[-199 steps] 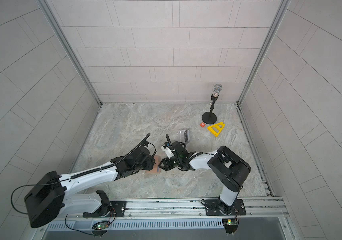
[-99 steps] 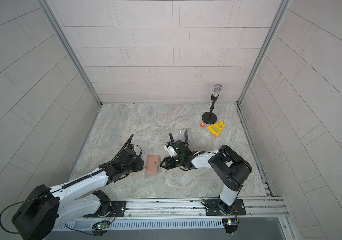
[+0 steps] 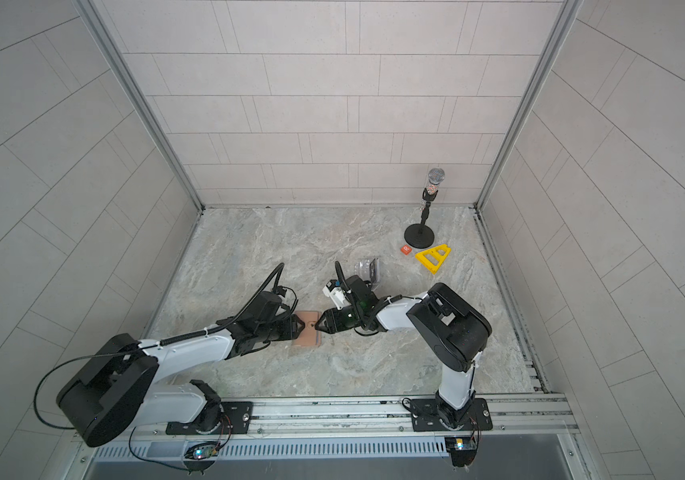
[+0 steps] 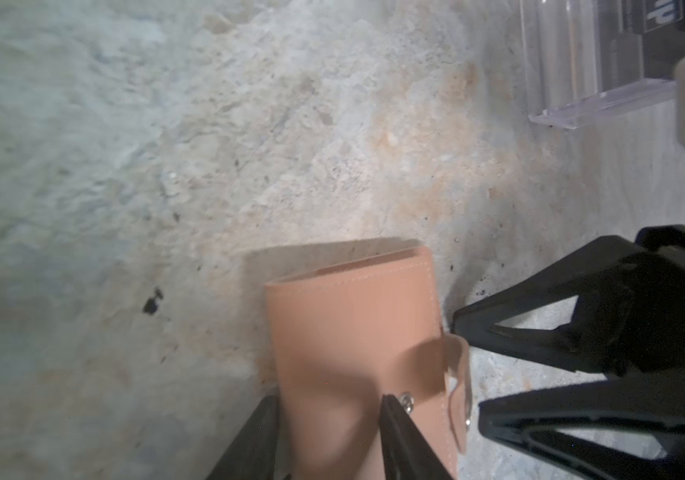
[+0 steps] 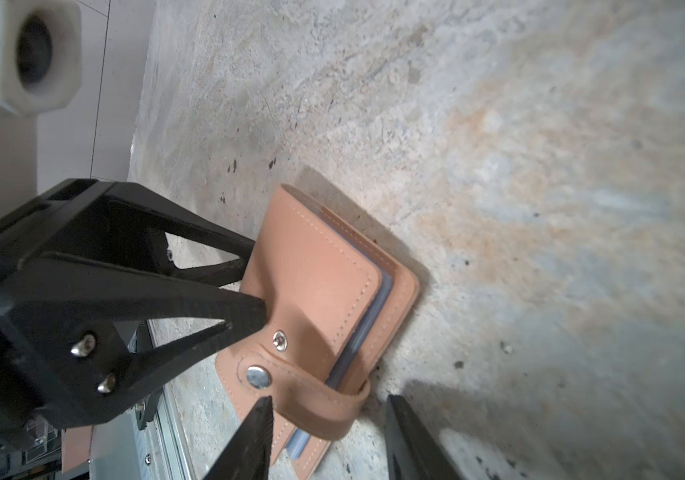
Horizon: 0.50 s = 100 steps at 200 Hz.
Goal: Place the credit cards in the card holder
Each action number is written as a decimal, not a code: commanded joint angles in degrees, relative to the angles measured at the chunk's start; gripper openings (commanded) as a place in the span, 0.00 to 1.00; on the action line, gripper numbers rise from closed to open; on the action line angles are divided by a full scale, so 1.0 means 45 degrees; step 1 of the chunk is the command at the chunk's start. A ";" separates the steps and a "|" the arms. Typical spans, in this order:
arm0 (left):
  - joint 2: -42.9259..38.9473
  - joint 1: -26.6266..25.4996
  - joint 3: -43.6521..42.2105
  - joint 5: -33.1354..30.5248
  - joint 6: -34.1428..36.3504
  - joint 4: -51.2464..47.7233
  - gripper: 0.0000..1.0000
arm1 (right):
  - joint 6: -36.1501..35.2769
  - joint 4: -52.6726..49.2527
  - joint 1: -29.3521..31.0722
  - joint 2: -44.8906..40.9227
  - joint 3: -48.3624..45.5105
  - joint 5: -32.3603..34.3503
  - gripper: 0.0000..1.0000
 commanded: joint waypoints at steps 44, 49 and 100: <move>0.0767 0.0060 -0.0105 0.0578 0.0098 -0.0093 0.36 | -0.0208 -0.2390 -0.0019 0.1133 0.0140 0.0938 0.45; 0.0752 0.0059 -0.0141 0.0576 0.0097 -0.0088 0.35 | -0.0210 -0.2392 -0.0019 0.1136 0.0138 0.0971 0.45; 0.0743 0.0028 -0.0359 0.0655 -0.0134 0.0070 0.33 | -0.0305 -0.2467 0.0020 0.1336 0.0273 0.0790 0.45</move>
